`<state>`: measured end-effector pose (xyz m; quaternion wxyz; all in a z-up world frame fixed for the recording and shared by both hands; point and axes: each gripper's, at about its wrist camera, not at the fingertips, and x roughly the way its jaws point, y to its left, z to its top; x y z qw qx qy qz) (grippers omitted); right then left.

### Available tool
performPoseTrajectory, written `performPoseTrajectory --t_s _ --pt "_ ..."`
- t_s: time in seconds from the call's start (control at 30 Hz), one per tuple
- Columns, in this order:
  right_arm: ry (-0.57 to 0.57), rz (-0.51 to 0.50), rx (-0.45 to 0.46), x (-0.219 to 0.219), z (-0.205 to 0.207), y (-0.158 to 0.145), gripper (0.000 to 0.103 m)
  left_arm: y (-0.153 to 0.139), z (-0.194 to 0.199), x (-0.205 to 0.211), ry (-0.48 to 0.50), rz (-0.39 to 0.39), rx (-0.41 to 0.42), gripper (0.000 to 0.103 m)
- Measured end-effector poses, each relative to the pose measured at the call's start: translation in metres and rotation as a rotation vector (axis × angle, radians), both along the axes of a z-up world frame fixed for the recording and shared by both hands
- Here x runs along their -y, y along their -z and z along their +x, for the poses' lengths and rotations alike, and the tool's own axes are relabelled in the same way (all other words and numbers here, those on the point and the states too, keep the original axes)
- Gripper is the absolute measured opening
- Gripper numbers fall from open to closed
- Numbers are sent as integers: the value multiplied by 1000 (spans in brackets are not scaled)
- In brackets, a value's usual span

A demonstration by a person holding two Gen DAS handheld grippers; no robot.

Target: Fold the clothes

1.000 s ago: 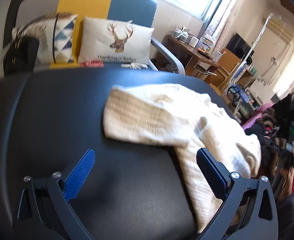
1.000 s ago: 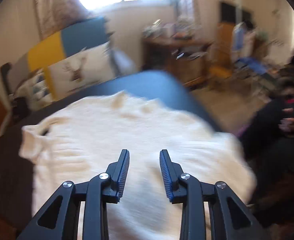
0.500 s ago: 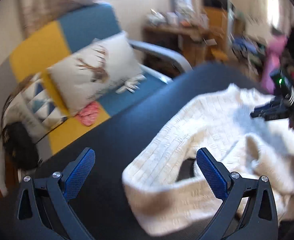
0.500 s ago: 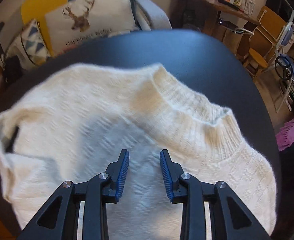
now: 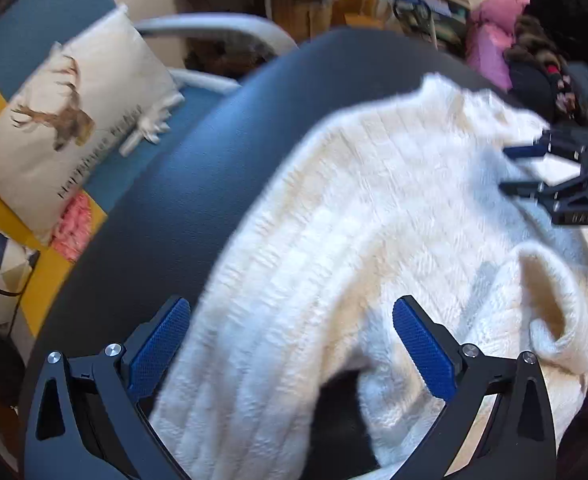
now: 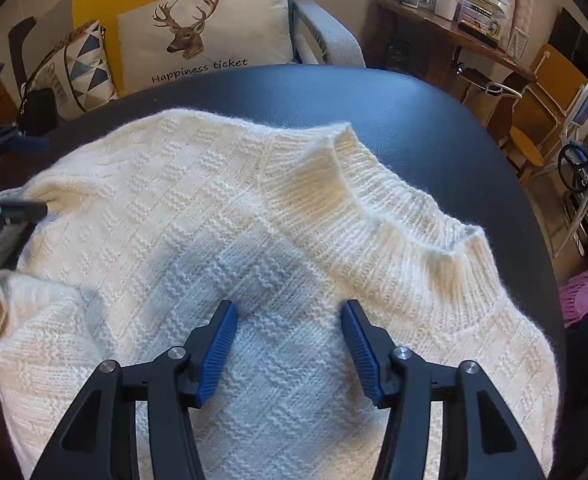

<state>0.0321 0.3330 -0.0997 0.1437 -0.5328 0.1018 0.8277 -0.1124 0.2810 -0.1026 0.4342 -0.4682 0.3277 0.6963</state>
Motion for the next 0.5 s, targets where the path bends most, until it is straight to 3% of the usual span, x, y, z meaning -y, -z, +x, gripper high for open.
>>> performPoseTrajectory --t_s 0.07,0.1,0.13,0.17,0.2,0.27,0.33,0.4,0.43,0.5 --pt "6 5 15 0 1 1 57 14 5 -3 -3 -25 1 92" --pt "10 6 24 -1 1 1 57 15 5 -1 -23 6 11 91" --pt "17 -4 29 -2 2 0 57 12 6 1 -52 38 10 76" --pt "25 -14 34 -3 2 0 60 8 4 4 -85 72 6 40" --pt "39 -33 25 -6 3 1 61 4 1 8 -123 100 7 19" --pt "52 -45 0 -8 8 3 65 4 -6 18 -189 137 61 16" --pt "43 10 24 -4 5 4 60 4 -8 27 -254 176 89 14" --pt "52 52 -1 1 5 4 39 0 -2 41 -318 213 88 13" --pt "50 58 -20 2 3 4 13 -5 2 50 -344 234 77 13" --pt "59 47 -37 0 -6 6 6 -15 9 71 -403 280 60 13"
